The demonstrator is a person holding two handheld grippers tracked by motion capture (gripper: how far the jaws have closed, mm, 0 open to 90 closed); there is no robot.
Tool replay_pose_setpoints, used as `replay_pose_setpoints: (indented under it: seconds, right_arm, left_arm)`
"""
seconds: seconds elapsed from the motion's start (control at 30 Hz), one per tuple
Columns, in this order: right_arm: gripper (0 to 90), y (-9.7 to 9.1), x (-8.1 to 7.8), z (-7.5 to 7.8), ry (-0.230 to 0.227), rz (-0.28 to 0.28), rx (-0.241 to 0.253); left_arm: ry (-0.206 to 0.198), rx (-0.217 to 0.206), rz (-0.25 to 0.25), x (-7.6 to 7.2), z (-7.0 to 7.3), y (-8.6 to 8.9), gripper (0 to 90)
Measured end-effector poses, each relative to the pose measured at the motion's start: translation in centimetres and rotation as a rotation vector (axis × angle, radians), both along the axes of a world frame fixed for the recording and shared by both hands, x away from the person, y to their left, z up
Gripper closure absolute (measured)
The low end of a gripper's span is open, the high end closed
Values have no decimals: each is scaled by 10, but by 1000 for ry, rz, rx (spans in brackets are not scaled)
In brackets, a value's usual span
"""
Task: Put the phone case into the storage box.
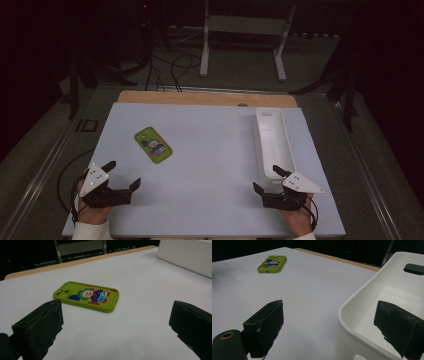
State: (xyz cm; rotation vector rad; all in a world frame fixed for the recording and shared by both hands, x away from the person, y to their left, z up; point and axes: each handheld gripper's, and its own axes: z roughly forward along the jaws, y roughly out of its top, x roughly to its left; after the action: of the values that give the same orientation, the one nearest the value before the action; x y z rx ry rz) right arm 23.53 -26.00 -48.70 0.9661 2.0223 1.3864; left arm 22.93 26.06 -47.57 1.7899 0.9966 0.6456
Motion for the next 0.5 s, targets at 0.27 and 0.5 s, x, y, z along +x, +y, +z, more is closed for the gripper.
replay_pose_setpoints:
  seconds: [0.27,0.5]
  right_arm:
    - [88,0,0,0,1,-3,5]
    - [88,0,1,-1,6,-6,11]
  left_arm:
    - [15,-13,-17,1,-1,0,0]
    - [28,-15,-9,2,2,0,0]
